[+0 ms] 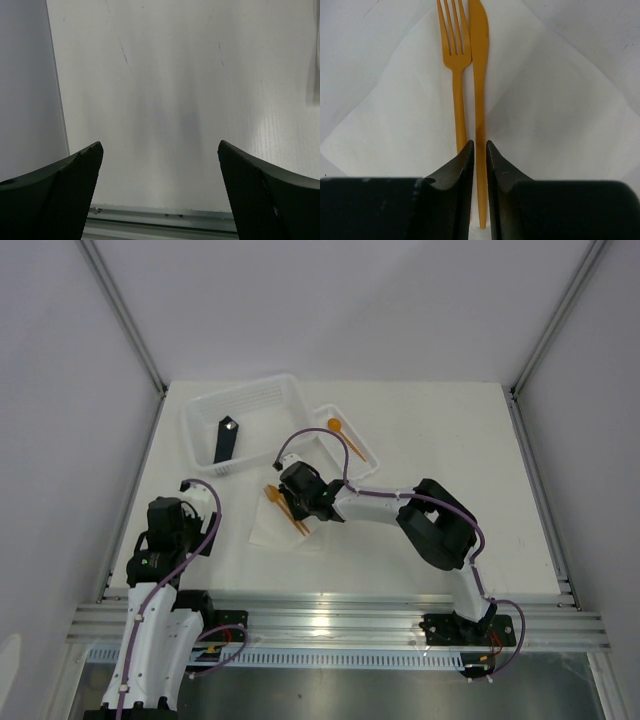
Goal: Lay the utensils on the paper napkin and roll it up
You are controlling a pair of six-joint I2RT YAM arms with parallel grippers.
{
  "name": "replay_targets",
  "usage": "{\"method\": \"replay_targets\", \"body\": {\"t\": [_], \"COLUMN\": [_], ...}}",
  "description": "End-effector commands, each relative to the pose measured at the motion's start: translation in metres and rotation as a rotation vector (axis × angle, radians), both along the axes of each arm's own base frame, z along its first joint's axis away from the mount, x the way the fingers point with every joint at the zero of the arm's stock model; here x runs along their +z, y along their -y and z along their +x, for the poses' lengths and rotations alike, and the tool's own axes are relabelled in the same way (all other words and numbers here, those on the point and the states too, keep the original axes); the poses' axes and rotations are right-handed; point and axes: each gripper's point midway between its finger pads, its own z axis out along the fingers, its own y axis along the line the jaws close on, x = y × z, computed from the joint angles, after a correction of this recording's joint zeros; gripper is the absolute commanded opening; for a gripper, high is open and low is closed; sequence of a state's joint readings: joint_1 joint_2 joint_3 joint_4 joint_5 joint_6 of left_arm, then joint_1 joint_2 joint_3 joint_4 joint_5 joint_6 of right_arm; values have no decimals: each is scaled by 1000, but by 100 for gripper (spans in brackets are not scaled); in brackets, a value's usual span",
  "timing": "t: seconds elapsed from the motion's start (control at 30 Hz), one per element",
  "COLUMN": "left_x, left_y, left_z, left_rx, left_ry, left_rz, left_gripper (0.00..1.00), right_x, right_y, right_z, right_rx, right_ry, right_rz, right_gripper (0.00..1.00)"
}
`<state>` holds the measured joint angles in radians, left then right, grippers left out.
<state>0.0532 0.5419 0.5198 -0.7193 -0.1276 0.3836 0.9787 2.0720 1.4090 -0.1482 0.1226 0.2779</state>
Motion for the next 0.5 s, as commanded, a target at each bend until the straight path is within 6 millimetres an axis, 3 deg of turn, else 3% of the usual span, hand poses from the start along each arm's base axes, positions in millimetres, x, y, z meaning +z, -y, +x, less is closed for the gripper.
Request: {"method": "replay_targets", "body": {"t": [0.0, 0.17, 0.27, 0.4, 0.43, 0.47], "left_x": [4, 5, 10, 8, 10, 14], "left_y": [-1, -1, -1, -3, -6, -9], "left_z": [4, 4, 5, 4, 3, 3], "left_rx": [17, 16, 17, 7, 3, 3], "left_ry": [31, 32, 46, 37, 33, 36], "left_rz": [-10, -11, -9, 13, 35, 60], "left_gripper": [99, 100, 99, 100, 99, 100], "right_x": [8, 20, 44, 103, 130, 144], "right_y": [-11, -11, -13, -8, 3, 11], "right_z": [8, 9, 10, 25, 37, 45], "right_rx": [-8, -5, 10, 31, 15, 9], "right_ry": [11, 20, 33, 95, 139, 171], "right_rz": [37, 54, 95, 196, 235, 246], "right_gripper": [18, 18, 18, 19, 19, 19]}}
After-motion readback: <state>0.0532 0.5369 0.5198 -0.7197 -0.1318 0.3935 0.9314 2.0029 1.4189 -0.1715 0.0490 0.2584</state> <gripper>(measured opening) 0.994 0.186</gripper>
